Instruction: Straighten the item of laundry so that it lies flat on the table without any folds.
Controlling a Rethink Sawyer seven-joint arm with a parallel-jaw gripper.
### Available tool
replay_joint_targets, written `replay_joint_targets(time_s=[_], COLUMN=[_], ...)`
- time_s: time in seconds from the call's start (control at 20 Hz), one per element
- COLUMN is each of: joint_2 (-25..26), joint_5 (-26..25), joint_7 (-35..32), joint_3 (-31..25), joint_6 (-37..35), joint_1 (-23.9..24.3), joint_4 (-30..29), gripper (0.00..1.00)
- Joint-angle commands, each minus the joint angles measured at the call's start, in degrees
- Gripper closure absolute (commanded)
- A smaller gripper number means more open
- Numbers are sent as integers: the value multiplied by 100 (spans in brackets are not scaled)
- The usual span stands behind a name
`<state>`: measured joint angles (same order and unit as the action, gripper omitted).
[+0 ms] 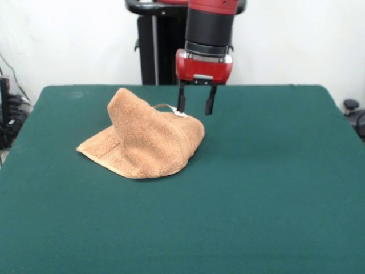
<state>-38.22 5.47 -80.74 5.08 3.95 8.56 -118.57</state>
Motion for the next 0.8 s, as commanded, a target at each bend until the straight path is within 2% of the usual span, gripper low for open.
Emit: replay_joint_targets(time_s=[0.05,0.8], joint_2=[60,1], joint_5=[-145,-17], joint_7=[-1408,-1447], joint_3=[-746,-663], joint_6=[239,179], joint_1=[17,-77], joint_4=[-395,-390], gripper=[0,0])
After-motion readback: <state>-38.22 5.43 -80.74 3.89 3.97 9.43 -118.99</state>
